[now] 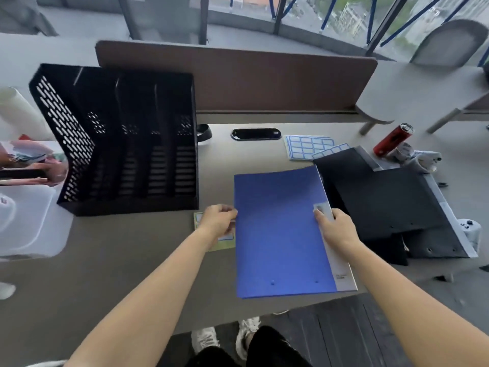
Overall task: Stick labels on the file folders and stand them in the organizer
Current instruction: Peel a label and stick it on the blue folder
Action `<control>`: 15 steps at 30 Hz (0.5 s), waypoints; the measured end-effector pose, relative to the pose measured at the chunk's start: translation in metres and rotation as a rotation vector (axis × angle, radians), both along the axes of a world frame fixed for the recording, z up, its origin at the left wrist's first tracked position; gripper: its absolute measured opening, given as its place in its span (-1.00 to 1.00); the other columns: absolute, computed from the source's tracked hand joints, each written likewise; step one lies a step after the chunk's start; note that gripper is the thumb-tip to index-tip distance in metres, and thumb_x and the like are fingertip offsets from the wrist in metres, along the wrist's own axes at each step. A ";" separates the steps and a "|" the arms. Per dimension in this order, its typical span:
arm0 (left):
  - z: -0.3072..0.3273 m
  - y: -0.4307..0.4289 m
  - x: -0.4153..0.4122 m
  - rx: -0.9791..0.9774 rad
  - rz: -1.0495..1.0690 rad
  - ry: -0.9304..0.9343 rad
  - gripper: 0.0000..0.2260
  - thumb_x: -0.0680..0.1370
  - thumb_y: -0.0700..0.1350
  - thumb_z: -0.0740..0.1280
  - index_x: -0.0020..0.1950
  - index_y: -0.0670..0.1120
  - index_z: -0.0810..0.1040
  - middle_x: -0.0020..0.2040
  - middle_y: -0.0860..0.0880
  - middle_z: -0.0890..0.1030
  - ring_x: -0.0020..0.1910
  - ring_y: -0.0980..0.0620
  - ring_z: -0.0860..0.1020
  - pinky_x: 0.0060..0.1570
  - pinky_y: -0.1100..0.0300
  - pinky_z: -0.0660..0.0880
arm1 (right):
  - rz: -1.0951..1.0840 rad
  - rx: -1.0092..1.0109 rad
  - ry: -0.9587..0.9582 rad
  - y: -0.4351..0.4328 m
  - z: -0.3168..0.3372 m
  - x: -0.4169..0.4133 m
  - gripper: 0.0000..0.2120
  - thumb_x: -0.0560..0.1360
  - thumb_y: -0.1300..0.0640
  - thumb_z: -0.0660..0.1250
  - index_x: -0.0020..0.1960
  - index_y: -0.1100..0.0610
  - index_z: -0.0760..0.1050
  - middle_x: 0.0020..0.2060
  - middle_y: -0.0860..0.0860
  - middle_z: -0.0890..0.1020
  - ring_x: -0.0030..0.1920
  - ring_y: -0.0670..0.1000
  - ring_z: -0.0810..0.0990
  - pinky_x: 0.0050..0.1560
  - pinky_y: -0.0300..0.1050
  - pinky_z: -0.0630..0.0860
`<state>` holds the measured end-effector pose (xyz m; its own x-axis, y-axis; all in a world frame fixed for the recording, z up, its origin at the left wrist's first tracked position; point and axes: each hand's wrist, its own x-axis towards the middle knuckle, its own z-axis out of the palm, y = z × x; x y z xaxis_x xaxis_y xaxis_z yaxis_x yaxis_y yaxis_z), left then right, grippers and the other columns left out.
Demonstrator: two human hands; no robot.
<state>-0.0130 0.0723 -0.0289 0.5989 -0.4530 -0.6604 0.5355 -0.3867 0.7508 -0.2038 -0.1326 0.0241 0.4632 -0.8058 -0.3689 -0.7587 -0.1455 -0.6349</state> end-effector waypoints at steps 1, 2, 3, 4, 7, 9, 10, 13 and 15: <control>-0.010 0.004 -0.001 0.088 -0.047 -0.099 -0.91 0.55 -0.21 0.35 0.04 -0.12 0.55 -0.11 -0.10 0.64 -0.28 0.02 0.56 -0.29 0.22 0.45 | -0.005 0.006 0.026 -0.001 -0.007 -0.008 -0.67 0.59 -0.12 0.27 -0.20 0.09 0.39 -0.29 0.00 0.51 -0.32 0.02 0.47 -0.32 -0.08 0.36; -0.018 0.010 -0.002 0.185 -0.108 -0.203 -0.86 0.52 -0.18 0.37 0.07 -0.08 0.55 -0.04 -0.08 0.65 -0.20 0.01 0.57 -0.24 0.22 0.46 | -0.003 0.004 0.050 -0.001 -0.014 -0.015 -0.69 0.59 -0.12 0.26 -0.19 0.09 0.39 -0.28 0.01 0.52 -0.32 0.01 0.48 -0.33 -0.09 0.36; -0.024 0.016 -0.003 0.284 -0.175 -0.293 -0.79 0.51 -0.13 0.38 0.13 -0.05 0.55 0.04 -0.06 0.64 -0.08 -0.01 0.59 -0.15 0.21 0.46 | 0.011 -0.003 0.070 -0.002 -0.022 -0.021 -0.70 0.60 -0.11 0.26 -0.16 0.09 0.41 -0.27 0.02 0.53 -0.31 0.01 0.49 -0.34 -0.09 0.36; -0.031 0.024 -0.003 0.369 -0.234 -0.354 -0.70 0.49 -0.09 0.40 0.22 -0.04 0.53 0.13 -0.05 0.61 0.04 -0.04 0.58 -0.06 0.20 0.45 | 0.027 -0.008 0.082 -0.004 -0.029 -0.024 -0.72 0.60 -0.11 0.26 -0.13 0.10 0.42 -0.25 0.03 0.55 -0.30 0.01 0.51 -0.34 -0.09 0.36; -0.047 0.040 0.002 0.584 -0.308 -0.462 -0.48 0.38 0.03 0.43 0.33 0.04 0.44 0.21 -0.03 0.54 0.16 -0.12 0.53 0.10 0.10 0.51 | 0.042 0.022 0.079 -0.015 -0.059 -0.026 -0.70 0.60 -0.13 0.26 0.07 0.12 0.47 -0.17 0.03 0.60 -0.21 0.01 0.57 -0.31 -0.10 0.42; -0.061 0.045 0.009 0.668 -0.300 -0.507 -0.39 0.26 0.12 0.44 0.28 0.05 0.44 0.19 -0.07 0.55 0.12 -0.14 0.53 0.09 0.00 0.54 | 0.057 0.038 0.093 -0.023 -0.080 -0.022 -0.65 0.60 -0.11 0.25 0.19 0.15 0.45 -0.07 0.05 0.61 -0.14 0.04 0.59 -0.26 -0.08 0.46; -0.066 0.045 0.011 0.695 -0.295 -0.530 -0.34 0.23 0.14 0.44 0.30 0.03 0.43 0.21 -0.09 0.55 0.14 -0.15 0.52 0.11 -0.01 0.53 | 0.065 0.036 0.114 -0.026 -0.090 -0.019 -0.62 0.60 -0.07 0.26 0.27 0.17 0.41 0.03 0.10 0.60 -0.06 0.10 0.59 -0.18 -0.05 0.50; -0.068 0.038 0.012 0.736 -0.299 -0.569 -0.17 0.33 0.08 0.51 0.52 -0.03 0.23 0.44 -0.10 0.36 0.39 -0.16 0.32 0.30 0.02 0.35 | 0.155 -0.180 0.301 -0.024 -0.119 -0.008 -0.49 0.55 0.02 0.34 0.39 0.23 0.31 0.29 0.25 0.41 0.25 0.31 0.41 0.21 0.18 0.41; -0.070 0.032 0.015 0.758 -0.364 -0.631 -0.07 0.33 0.11 0.55 0.57 -0.01 0.14 0.49 -0.07 0.27 0.44 -0.14 0.25 0.35 0.01 0.29 | 0.324 -0.399 0.281 -0.012 -0.129 0.009 -0.44 0.50 0.00 0.40 0.41 0.19 0.34 0.35 0.21 0.37 0.33 0.34 0.32 0.31 0.24 0.28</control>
